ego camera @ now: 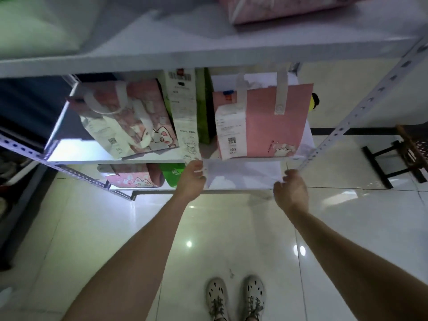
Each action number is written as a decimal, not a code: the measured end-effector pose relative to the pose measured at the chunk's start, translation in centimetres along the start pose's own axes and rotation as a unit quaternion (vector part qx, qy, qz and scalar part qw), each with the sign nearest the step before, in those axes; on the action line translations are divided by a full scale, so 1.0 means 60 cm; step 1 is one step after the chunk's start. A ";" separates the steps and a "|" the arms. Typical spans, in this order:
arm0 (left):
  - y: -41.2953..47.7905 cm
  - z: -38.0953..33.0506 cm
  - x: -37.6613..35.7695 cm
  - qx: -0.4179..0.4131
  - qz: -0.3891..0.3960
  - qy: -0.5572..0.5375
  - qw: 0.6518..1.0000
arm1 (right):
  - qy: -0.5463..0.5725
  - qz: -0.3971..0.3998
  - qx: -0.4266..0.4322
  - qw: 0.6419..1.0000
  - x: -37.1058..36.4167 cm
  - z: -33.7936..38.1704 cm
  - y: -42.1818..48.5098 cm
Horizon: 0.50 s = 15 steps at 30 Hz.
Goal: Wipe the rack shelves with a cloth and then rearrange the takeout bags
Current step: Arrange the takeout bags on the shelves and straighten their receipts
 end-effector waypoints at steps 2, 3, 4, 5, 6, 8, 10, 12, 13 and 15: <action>-0.035 0.029 0.035 0.017 0.002 -0.018 1.000 | -0.033 0.056 0.016 0.998 -0.046 0.006 -0.057; -0.048 0.046 0.057 0.026 -0.004 -0.020 0.999 | -0.053 0.084 0.036 0.994 -0.072 0.019 -0.085; -0.059 0.062 0.081 0.036 -0.015 -0.011 0.999 | -0.077 0.115 0.065 0.988 -0.099 0.039 -0.112; -0.067 0.076 0.108 0.046 -0.029 0.002 0.999 | -0.102 0.146 0.093 0.980 -0.127 0.063 -0.137; -0.072 0.091 0.137 0.053 -0.045 0.008 0.998 | -0.117 0.175 0.113 0.971 -0.153 0.090 -0.159; -0.075 0.119 0.197 0.058 -0.071 0.007 0.996 | -0.102 0.220 0.133 0.961 -0.202 0.152 -0.196; -0.064 0.143 0.256 0.054 -0.108 0.010 0.993 | -0.072 0.229 0.153 0.959 -0.242 0.219 -0.216; -0.039 0.160 0.315 0.042 -0.153 0.012 0.987 | -0.063 0.212 0.179 0.959 -0.276 0.287 -0.222; -0.020 0.165 0.342 0.033 -0.170 0.019 0.985 | -0.055 0.198 0.177 0.962 -0.289 0.317 -0.219; 0.022 0.173 0.389 0.029 -0.197 0.017 0.980 | -0.030 0.162 0.160 0.973 -0.311 0.371 -0.205</action>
Point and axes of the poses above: each hand's wrist, its own y-axis towards the middle knuckle, its own x-axis out of the back of the hand, z = x × y, the point moved 4 cm from there along y, towards the middle knuckle, and after that the axes turned 8 degrees about -x, right-handed, at the moved point
